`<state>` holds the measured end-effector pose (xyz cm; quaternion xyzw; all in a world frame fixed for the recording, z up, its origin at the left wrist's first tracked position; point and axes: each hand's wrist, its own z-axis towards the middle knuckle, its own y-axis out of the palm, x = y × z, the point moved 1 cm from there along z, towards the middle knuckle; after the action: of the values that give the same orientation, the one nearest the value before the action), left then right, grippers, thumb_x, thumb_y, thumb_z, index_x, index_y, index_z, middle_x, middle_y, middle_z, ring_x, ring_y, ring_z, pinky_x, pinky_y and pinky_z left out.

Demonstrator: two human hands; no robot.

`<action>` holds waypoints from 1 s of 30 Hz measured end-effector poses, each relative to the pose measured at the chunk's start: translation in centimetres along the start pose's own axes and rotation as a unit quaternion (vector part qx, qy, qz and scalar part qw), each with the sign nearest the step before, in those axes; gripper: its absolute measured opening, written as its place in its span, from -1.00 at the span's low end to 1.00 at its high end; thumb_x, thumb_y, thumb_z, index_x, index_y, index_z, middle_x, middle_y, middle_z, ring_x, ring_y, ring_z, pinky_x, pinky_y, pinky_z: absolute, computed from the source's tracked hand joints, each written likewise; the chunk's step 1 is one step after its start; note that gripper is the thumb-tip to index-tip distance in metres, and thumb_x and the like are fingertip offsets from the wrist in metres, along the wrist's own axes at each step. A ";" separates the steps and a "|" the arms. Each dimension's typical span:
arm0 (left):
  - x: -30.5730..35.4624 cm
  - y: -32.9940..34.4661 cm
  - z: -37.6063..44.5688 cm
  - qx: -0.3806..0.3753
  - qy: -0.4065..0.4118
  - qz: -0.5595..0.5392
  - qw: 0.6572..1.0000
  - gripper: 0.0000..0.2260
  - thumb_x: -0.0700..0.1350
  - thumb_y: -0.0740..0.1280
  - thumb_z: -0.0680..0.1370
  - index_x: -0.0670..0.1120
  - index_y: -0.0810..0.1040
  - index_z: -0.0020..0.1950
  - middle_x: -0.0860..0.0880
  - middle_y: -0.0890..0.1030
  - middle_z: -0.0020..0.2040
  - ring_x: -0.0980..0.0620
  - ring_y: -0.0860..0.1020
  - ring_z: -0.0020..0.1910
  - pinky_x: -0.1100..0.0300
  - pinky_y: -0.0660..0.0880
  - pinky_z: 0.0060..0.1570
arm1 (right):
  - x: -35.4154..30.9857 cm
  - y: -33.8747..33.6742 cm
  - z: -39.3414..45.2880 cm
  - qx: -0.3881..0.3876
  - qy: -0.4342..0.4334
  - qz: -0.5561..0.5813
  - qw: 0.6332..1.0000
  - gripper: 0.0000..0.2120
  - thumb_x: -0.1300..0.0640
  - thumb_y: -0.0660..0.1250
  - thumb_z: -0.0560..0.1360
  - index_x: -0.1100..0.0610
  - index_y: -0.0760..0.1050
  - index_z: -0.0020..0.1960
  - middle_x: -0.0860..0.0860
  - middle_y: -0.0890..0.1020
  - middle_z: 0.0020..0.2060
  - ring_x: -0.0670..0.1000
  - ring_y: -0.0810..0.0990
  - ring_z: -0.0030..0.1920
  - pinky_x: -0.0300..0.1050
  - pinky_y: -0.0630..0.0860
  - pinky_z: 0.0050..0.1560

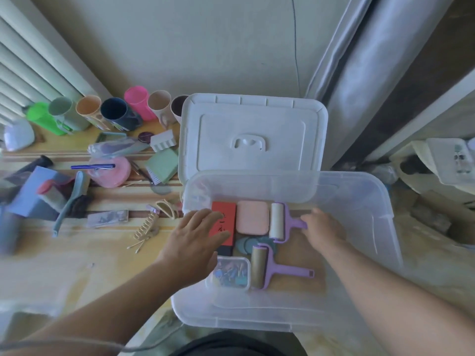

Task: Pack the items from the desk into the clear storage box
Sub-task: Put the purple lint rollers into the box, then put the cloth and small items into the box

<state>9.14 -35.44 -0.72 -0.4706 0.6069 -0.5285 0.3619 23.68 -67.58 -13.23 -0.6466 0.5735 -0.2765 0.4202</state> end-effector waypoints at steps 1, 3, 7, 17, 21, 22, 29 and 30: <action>0.0 -0.1 0.1 0.002 -0.005 -0.010 1.000 -0.59 0.00 0.46 0.36 0.09 0.61 0.21 -0.11 0.52 0.34 -0.22 0.44 0.36 -0.08 0.29 0.40 | -0.1 0.0 -0.2 0.011 -0.004 0.002 1.000 -0.89 0.01 0.38 0.53 -0.07 0.59 0.05 0.00 0.45 0.03 0.17 0.58 0.09 0.01 0.57 -0.01; 0.1 -0.4 0.0 0.011 -0.009 -0.034 0.999 -0.58 0.01 0.46 0.38 0.10 0.58 0.25 -0.12 0.49 0.38 -0.22 0.41 0.40 -0.08 0.27 0.42 | -0.6 -0.2 -0.6 0.022 -0.015 0.029 0.999 -0.79 0.05 0.36 0.52 -0.13 0.59 0.13 -0.02 0.46 0.06 0.17 0.59 0.11 0.02 0.58 -0.02; -0.8 -1.1 -0.8 0.056 -0.032 -0.113 0.992 -0.61 0.09 0.38 0.54 0.11 0.52 0.37 -0.15 0.37 0.50 -0.25 0.32 0.47 -0.14 0.34 0.42 | -3.9 -1.8 -2.1 0.061 -0.082 0.121 0.987 -0.67 0.19 0.41 0.49 -0.06 0.66 0.22 -0.03 0.55 0.08 0.14 0.64 0.05 0.00 0.58 0.01; -15.0 0.2 -3.3 0.059 -0.200 -0.064 0.976 -0.41 0.16 0.36 0.53 0.14 0.33 0.55 -0.14 0.33 0.47 -0.25 0.32 0.42 -0.25 0.43 0.33 | -24.5 -11.0 -3.4 0.230 -0.327 0.159 0.903 -0.72 0.14 0.38 0.48 0.05 0.64 0.17 -0.01 0.51 0.00 0.11 0.48 0.03 0.03 0.55 -0.02; -23.6 0.1 -5.2 0.039 -0.287 -0.047 0.956 -0.34 0.01 0.50 0.40 0.12 0.40 0.49 -0.16 0.31 0.47 -0.29 0.30 0.42 -0.27 0.38 0.37 | -32.7 -11.1 -1.8 0.206 -0.350 0.130 0.904 -0.67 0.10 0.40 0.45 0.05 0.63 0.21 0.02 0.53 0.03 0.16 0.50 0.06 0.08 0.57 -0.05; -25.8 0.0 -5.5 0.040 -0.301 -0.047 0.952 -0.34 0.00 0.49 0.41 0.12 0.39 0.49 -0.16 0.30 0.48 -0.30 0.30 0.42 -0.27 0.36 0.38 | -34.5 -10.8 -1.2 0.188 -0.343 0.120 0.913 -0.63 0.09 0.40 0.45 0.05 0.61 0.25 0.02 0.52 0.05 0.17 0.50 0.08 0.10 0.58 -0.03; -39.5 0.7 -3.3 0.019 -0.324 -0.071 0.943 -0.22 0.16 0.41 0.48 0.20 0.09 0.61 -0.15 0.20 0.55 -0.28 0.24 0.47 -0.22 0.30 0.43 | -44.1 -7.1 2.9 0.024 -0.250 0.034 0.967 -0.49 -0.03 0.34 0.55 -0.06 0.35 0.48 0.00 0.37 0.26 0.13 0.36 0.28 0.09 0.49 0.20; -40.5 1.0 -2.3 0.009 -0.315 -0.068 0.947 -0.21 0.23 0.39 0.48 0.22 0.06 0.61 -0.16 0.20 0.55 -0.29 0.26 0.47 -0.21 0.30 0.43 | -44.9 -6.5 3.3 0.015 -0.241 0.028 0.970 -0.48 -0.02 0.33 0.56 -0.07 0.32 0.49 -0.01 0.36 0.26 0.13 0.36 0.28 0.08 0.49 0.19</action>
<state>18.72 3.88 -3.68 -0.6499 0.4233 -0.3821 0.5025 21.32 -23.16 -3.67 -0.6713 0.4693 -0.1092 0.5632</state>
